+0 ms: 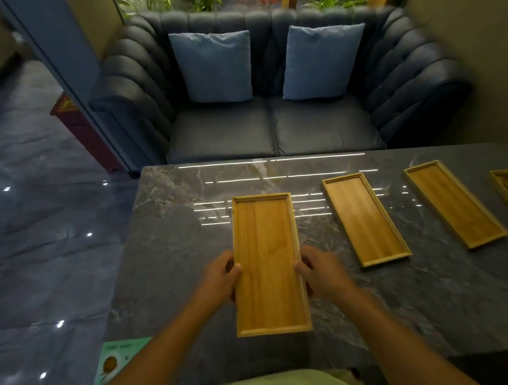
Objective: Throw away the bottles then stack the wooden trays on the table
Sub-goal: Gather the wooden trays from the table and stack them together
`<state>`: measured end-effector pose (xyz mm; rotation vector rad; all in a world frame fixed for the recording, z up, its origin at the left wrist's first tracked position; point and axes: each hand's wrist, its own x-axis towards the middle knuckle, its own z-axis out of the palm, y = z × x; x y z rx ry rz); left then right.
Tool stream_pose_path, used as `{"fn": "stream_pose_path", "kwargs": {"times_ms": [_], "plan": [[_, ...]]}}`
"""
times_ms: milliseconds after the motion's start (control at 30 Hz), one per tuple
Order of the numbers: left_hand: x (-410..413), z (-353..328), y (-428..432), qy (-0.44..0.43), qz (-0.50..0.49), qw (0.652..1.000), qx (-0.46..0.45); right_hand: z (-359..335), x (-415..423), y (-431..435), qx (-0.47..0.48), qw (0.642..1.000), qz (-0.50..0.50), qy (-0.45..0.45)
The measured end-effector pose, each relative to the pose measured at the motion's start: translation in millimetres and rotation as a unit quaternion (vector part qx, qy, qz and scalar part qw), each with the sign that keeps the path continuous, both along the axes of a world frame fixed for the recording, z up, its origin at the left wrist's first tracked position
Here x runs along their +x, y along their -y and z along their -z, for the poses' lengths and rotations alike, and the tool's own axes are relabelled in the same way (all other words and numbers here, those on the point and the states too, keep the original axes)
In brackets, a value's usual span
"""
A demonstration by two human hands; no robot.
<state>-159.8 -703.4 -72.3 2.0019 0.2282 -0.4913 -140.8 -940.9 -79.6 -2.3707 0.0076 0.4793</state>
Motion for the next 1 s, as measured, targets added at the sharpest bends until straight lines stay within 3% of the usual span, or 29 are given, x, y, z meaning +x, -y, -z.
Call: {"fn": "stream_pose_path", "kwargs": {"times_ms": [200,400,500,600,733,900,1000], "plan": [[-3,0,5,0.015,-0.044,0.999,-0.023,-13,-7,6,0.009,1.000,0.008,-0.003],[-4,4,0,-0.116,-0.072,0.971,-0.195,-24,-1,12,-0.011,0.999,-0.033,-0.012],[-7,8,-4,-0.139,-0.065,0.952,-0.265,-29,6,13,-0.056,0.996,-0.055,0.031],[-10,11,-1,-0.136,-0.087,0.939,-0.304,-30,7,14,-0.042,0.997,-0.017,0.060],[-13,12,4,-0.126,-0.131,0.928,-0.325,-23,-3,16,0.076,0.991,0.104,0.021],[-13,14,7,-0.125,-0.198,0.902,-0.362,-7,-29,11,0.230,0.916,0.324,-0.056],[-12,12,15,-0.120,-0.237,0.882,-0.389,0,-47,-3,0.388,0.826,0.390,-0.124]]}}
